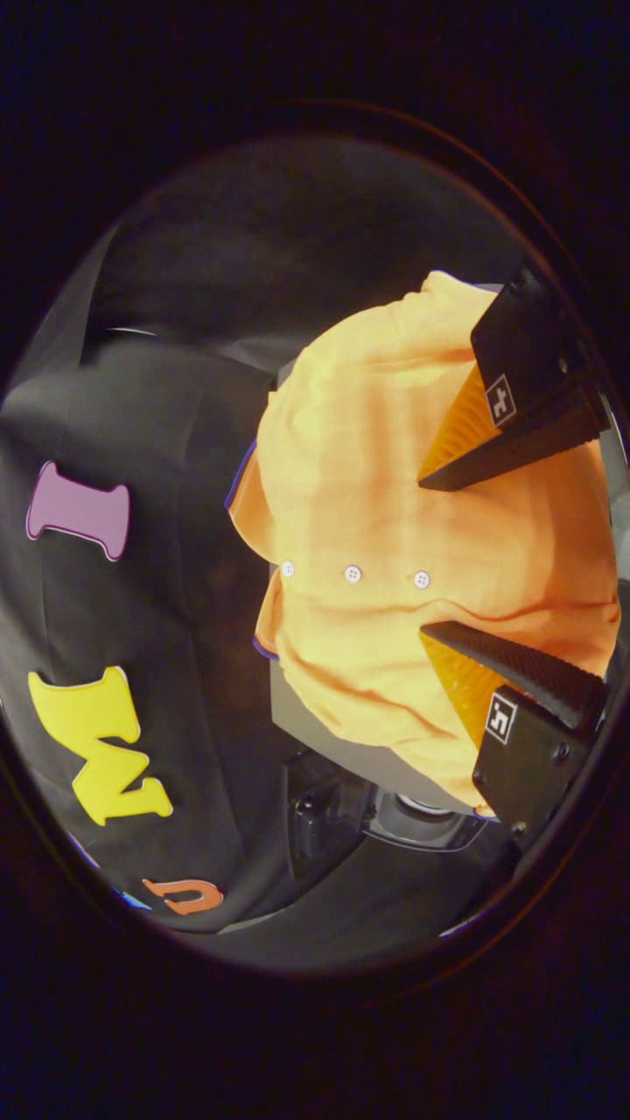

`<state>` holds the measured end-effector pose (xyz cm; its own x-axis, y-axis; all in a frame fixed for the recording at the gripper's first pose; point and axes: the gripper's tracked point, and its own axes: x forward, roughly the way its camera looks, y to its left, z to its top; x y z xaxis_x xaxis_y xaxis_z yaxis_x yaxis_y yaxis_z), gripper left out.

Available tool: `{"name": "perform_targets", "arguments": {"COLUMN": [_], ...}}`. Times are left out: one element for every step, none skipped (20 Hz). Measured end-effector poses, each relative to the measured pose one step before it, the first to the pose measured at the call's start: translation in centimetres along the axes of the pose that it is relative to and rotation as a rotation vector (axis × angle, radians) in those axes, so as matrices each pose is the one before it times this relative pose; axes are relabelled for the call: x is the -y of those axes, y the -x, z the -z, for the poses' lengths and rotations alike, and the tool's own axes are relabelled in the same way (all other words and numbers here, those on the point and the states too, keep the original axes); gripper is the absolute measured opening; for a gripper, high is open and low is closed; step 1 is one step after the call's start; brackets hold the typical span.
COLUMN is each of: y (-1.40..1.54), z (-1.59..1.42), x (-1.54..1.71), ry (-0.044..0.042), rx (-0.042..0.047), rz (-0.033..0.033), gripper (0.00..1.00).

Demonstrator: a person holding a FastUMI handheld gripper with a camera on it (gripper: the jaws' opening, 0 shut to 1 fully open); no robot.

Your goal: Put the clothes into the washing machine and then close the washing machine lid.

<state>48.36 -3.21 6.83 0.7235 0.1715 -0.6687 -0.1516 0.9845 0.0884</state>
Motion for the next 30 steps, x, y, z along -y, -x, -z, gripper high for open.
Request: {"name": "perform_targets", "arguments": {"y": [0.050,0.089,0.009,-0.168,0.038,-0.206,0.097,-0.011,0.324,-0.129,-0.006,0.144,0.211,0.188,-0.011,0.144,0.204,0.451,0.706,0.694,0.759,0.761,0.624,0.302,0.488,0.372,0.410,0.158,0.298,-0.014], "z": [0.036,-0.292,0.147,-0.030,-0.219,-0.121,0.181,-0.038,-0.052,-0.014,0.093,0.126,0.109,-0.079,-0.121,-0.015,-0.270,-0.397,-0.360,-0.561,-0.600,-0.709,-0.708,-0.750,-0.601,-0.612,-0.408,-0.478,-0.319,-0.257], "x": [-0.142,-0.085,0.380,0.124,0.111,-0.086,0.082,0.013,0.018,0.084,-0.091,-0.026,0.186,-0.063,-0.096,-0.052,-0.053,-0.161,-0.301,-0.267,-0.731,-1.079,-1.488,-1.626,-1.260,-1.240,-1.061,-1.151,-1.135,-1.145], "ry": [-0.00062,0.00112,-0.01079,-0.01372,-0.01242,-0.00896,-0.00680,0.00133,-0.00289,-0.01047,-0.00884,0.00223,-0.00423,-0.01321,-0.00970,-0.00850,0.00402,0.02233,0.02697,0.02089,0.00772,-0.00752,-0.01431,-0.00879,-0.00114,0.00661,0.01004,0.01573,0.01658,0.01522], "rx": [-0.01159,-0.00128,0.00524,0.00365,0.00533,-0.00151,-0.00387,-0.00228,0.00591,0.00518,0.00035,-0.01178,-0.01561,-0.00743,0.00145,0.00795,0.01624,0.01583,0.01522,0.01355,0.00942,0.00868,0.00638,0.00599,0.00938,0.00845,0.00615,0.00348,0.00334,0.00161], "rz": [-0.00099,0.00199,0.01056,0.00384,0.00531,0.00658,0.01202,0.00920,0.00942,0.00842,0.00617,0.00499,0.00887,0.01032,0.01171,0.01291,0.01072,0.00589,0.00807,0.00747,-0.00406,-0.02016,-0.03221,-0.03061,-0.02622,-0.02086,-0.01722,-0.01691,-0.01292,-0.00858], "gripper": [0.87,0.84,0.69,0.53,0.37,0.21,0.06,0.06,0.06,0.05,0.06,0.06,0.06,0.06,0.07,0.06,0.06,0.06,0.06,0.06,0.05,0.06,0.06,0.06,0.06,0.06,0.06,0.06,0.06,0.06]}}
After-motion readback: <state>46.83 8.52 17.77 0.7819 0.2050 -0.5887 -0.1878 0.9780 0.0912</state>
